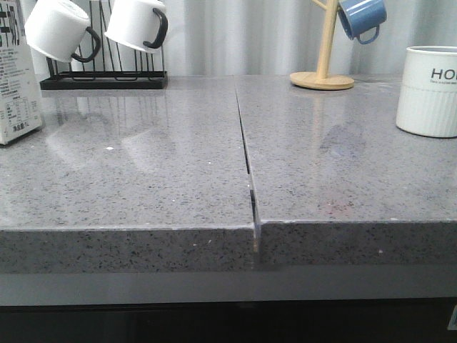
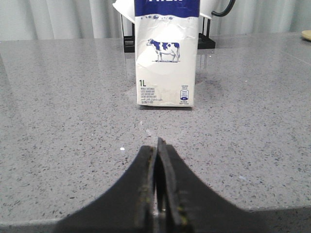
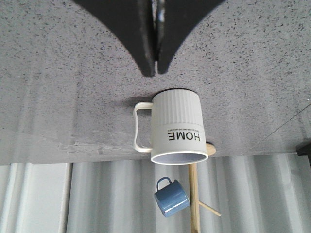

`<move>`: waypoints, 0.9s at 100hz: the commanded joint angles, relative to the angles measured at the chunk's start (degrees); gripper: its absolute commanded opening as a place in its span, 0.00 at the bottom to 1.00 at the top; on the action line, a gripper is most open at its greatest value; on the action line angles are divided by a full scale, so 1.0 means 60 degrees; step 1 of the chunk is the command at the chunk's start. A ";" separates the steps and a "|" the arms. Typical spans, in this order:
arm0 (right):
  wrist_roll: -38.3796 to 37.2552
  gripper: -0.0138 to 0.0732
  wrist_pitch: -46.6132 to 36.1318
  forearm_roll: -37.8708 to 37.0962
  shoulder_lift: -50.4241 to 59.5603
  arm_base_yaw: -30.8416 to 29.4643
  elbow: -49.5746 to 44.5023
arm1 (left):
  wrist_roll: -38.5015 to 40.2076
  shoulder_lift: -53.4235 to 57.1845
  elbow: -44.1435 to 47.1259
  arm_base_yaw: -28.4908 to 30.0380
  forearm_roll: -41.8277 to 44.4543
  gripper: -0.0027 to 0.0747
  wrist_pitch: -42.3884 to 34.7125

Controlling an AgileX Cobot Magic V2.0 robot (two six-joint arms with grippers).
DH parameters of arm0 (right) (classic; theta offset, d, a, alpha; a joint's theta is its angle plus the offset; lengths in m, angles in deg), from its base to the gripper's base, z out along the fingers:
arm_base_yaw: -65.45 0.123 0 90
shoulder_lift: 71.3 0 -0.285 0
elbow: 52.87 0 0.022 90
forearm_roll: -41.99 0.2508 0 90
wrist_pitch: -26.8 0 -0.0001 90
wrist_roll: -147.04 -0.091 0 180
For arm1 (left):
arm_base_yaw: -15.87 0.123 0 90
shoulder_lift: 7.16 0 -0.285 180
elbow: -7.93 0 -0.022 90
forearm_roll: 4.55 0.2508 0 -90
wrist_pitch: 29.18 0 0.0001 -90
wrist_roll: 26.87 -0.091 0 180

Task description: Place milk next to cup

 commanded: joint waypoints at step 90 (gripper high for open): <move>0.0045 0.62 -0.1872 0.0003 -0.6626 -0.0046 0.3049 | 0.0033 0.0311 0.0386 -0.0028 -0.0080 0.01 -0.0773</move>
